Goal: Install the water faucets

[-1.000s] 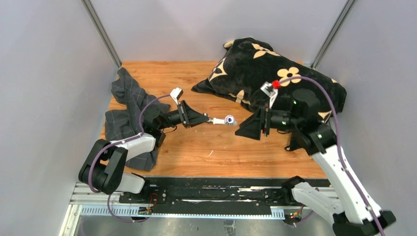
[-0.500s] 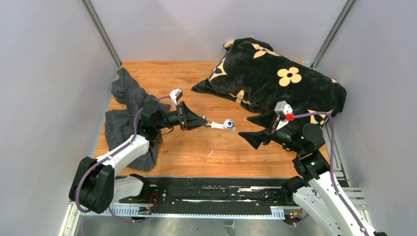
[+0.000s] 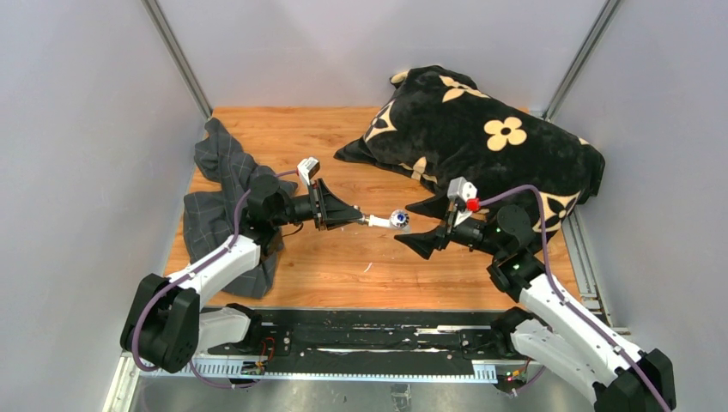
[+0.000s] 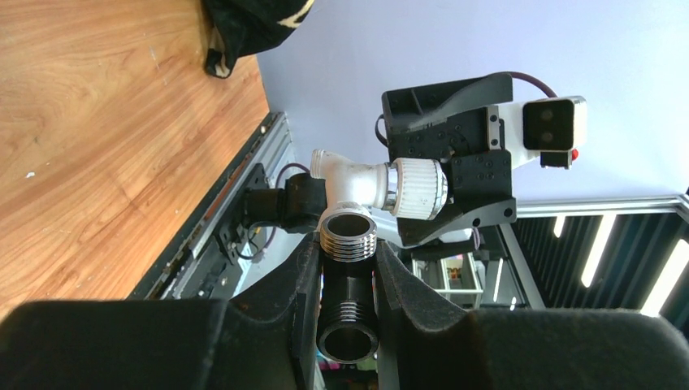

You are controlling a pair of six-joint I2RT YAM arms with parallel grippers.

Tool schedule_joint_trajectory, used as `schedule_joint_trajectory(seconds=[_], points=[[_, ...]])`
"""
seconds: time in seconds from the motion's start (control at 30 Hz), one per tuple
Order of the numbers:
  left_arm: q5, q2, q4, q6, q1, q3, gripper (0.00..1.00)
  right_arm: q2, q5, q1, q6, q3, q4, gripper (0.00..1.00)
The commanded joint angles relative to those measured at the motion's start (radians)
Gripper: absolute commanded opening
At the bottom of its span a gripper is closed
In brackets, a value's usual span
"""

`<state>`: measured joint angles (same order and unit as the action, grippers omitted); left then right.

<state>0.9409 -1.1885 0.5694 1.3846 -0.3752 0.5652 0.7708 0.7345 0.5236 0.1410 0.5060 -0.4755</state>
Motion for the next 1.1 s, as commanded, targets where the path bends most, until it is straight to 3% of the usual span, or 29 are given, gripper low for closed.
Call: schedule_joint_trajectory(seconds=[0.0, 0.13, 0.23, 0.5, 0.57, 0.83, 0.93, 1.07], points=[[0.034, 0.008, 0.020, 0.009, 0.004, 0.039, 0.00, 0.035, -0.004, 0.054, -0.076, -0.018, -0.075, 0.75], [0.046, 0.004, 0.020, -0.005, 0.004, 0.050, 0.00, 0.094, 0.030, 0.061, -0.103, -0.020, -0.083, 0.73], [0.049, 0.001, 0.020, -0.006, 0.004, 0.047, 0.00, 0.131, 0.065, 0.062, -0.088, -0.020, -0.120, 0.61], [0.054, -0.002, 0.021, -0.068, 0.004, 0.057, 0.00, 0.149, 0.119, 0.061, -0.020, -0.012, -0.119, 0.03], [0.053, -0.003, 0.024, -0.099, 0.004, 0.061, 0.00, 0.137, 0.127, 0.061, 0.077, -0.030, -0.165, 0.01], [0.014, 0.030, 0.115, -0.122, 0.005, 0.065, 0.00, 0.164, -0.002, 0.055, 0.738, -0.023, -0.253, 0.01], [-0.006, 0.027, 0.233, -0.058, 0.004, 0.038, 0.00, 0.230, -0.027, 0.047, 0.966, -0.037, -0.335, 0.01], [-0.040, 0.010, 0.437, 0.043, 0.004, -0.001, 0.00, 0.375, 0.003, 0.044, 1.288, -0.063, -0.567, 0.01]])
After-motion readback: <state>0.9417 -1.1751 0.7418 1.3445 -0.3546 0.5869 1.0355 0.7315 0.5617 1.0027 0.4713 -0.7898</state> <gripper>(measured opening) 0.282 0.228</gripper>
